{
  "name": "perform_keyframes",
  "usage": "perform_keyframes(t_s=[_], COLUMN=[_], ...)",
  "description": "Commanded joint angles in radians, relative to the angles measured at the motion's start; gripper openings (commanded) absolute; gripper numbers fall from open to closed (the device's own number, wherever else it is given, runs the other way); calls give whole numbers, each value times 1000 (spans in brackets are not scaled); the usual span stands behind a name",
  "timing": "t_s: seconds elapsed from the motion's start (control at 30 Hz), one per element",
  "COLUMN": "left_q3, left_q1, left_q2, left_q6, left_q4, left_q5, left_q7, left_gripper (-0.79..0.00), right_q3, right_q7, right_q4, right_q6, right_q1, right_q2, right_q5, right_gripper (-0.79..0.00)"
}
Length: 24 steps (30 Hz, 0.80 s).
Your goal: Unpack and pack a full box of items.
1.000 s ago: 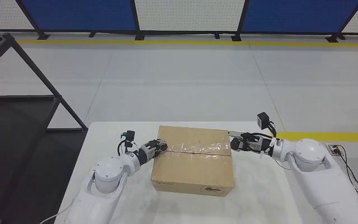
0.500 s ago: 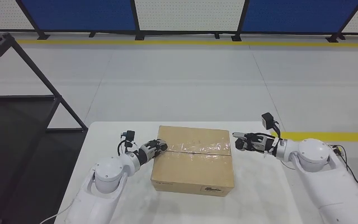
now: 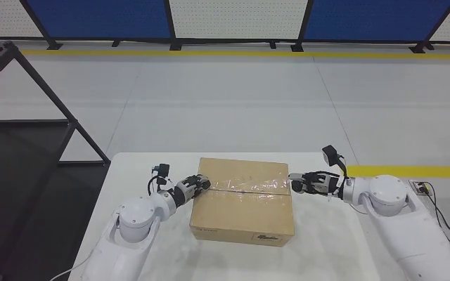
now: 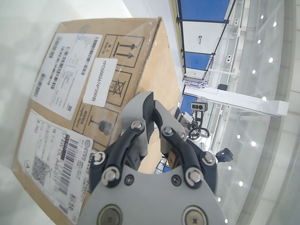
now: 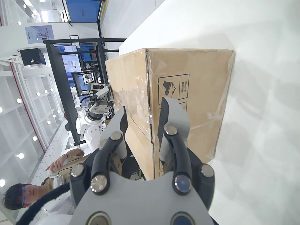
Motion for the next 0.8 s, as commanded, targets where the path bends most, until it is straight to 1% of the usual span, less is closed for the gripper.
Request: perform_keyframes(t_s=[0.0,0.13,0.23,0.33,0.7,0.73,0.77], left_q3=[0,0,0,0,0,0,0], left_q1=[0,0,0,0,0,0,0], left_q2=[0,0,0,0,0,0,0], left_q6=[0,0,0,0,0,0,0], left_q4=[0,0,0,0,0,0,0], left_q5=[0,0,0,0,0,0,0], left_q7=[0,0,0,0,0,0,0], left_gripper=[-785,-785,-785,-785,-785,-785,-785], right_q3=[-3,-8,-10,-11,-23,-24,-24], right_q7=[2,7,8,10,17,18,18], right_q4=[5,12,14,15,10,9,8], right_q6=[-1,0,-4,-6,7,7,8], right_q1=[4,11,13,14,21,21,22], right_q2=[-1,-2,-2,-2,-3,-3,-3], right_q5=[-2,-7,-8,-9,-28,-30,-31], right_gripper=[-474,-493,-573,-628,-634,-650,-686])
